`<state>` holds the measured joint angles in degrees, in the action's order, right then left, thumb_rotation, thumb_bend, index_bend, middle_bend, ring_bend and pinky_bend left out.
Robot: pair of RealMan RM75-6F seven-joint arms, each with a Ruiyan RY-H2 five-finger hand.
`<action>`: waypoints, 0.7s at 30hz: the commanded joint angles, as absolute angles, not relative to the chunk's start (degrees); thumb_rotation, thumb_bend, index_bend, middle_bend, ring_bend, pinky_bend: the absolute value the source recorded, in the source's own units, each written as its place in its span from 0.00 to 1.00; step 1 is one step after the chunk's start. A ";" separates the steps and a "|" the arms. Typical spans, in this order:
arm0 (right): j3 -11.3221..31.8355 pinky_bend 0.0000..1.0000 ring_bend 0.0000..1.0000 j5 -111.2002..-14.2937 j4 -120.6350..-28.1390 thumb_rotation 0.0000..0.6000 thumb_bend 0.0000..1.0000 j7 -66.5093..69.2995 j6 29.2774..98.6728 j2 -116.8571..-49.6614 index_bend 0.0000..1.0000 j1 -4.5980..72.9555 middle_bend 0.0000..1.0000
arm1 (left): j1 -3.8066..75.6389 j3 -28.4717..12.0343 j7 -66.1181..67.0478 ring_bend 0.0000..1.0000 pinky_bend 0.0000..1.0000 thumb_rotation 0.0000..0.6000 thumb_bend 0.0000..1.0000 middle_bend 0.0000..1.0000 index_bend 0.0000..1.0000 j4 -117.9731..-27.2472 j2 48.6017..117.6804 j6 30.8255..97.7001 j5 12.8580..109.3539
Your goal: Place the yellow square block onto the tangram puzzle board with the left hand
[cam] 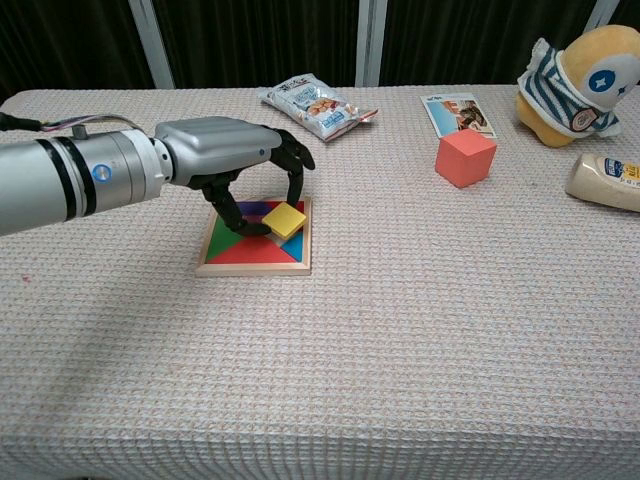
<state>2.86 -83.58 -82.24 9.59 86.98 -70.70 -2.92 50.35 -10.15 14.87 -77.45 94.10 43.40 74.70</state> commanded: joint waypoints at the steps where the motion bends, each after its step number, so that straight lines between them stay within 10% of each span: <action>1: 2.97 0.00 0.00 -83.34 -81.97 1.00 0.15 9.89 86.86 -70.82 0.00 -2.94 0.00 | 51.04 -9.59 15.62 0.00 0.00 1.00 0.31 0.12 0.49 -76.64 94.59 43.27 74.96; 21: 3.09 0.00 0.00 -83.37 -81.92 1.00 0.15 9.45 86.82 -71.01 0.00 -2.92 0.00 | 52.93 -7.50 12.12 0.00 0.00 1.00 0.31 0.13 0.49 -74.51 93.47 42.32 76.21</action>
